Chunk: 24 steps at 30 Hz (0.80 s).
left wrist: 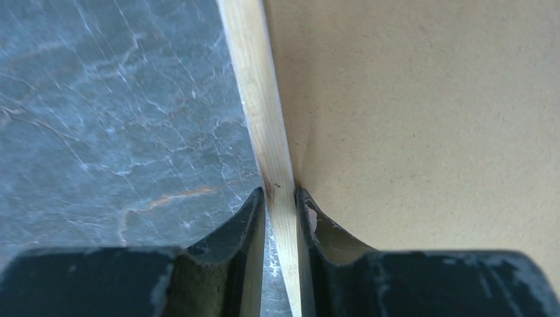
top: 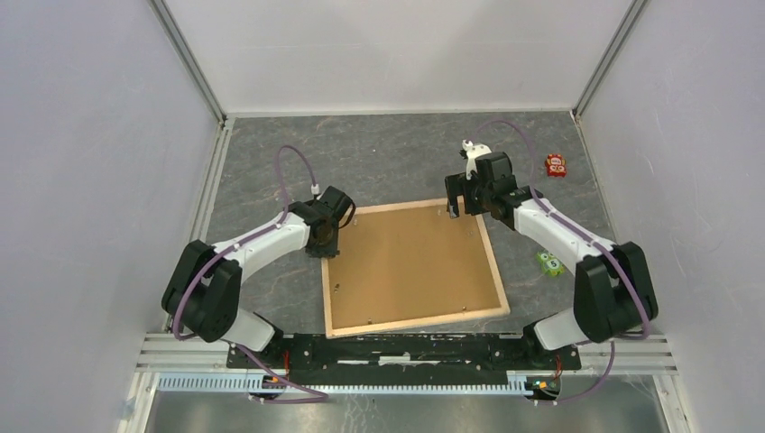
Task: Put the photo into the frame
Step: Adjust the photo frame at the center of the board, then install the photo frame at the center of the board.
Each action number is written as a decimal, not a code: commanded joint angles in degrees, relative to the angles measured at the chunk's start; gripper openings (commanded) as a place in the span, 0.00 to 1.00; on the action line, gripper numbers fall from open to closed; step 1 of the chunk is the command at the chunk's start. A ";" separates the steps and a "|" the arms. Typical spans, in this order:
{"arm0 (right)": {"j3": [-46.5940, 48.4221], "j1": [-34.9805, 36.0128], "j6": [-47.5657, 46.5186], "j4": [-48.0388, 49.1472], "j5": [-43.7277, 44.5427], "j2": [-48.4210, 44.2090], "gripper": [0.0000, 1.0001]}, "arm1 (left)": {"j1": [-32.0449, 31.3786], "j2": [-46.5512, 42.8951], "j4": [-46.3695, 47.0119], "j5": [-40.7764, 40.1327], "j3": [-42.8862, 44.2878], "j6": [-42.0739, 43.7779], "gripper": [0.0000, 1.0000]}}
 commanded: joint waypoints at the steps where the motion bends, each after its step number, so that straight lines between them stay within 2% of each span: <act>1: 4.21 -2.08 -3.55 -3.95 4.34 4.70 0.92 | 2.02 1.90 -0.39 -3.71 6.89 8.03 0.02; 6: -0.04 -2.71 -3.11 -4.69 4.59 3.89 0.87 | 7.54 4.83 0.78 -2.91 10.88 8.78 0.02; 10: -3.19 -2.73 -2.11 -5.00 1.39 3.34 0.83 | 10.81 9.03 0.66 -0.65 13.70 8.14 0.02; 12: -5.17 -2.70 -2.33 -2.98 0.03 3.09 0.83 | 11.21 10.80 1.13 0.78 14.09 8.28 0.02; 18: -3.44 -2.70 -3.89 -2.37 0.03 5.31 0.71 | 11.53 13.14 2.57 2.47 13.33 9.13 0.02; 24: -3.94 -2.48 -3.79 -1.54 -2.25 6.46 0.68 | 11.91 13.37 2.60 2.47 13.39 8.96 0.02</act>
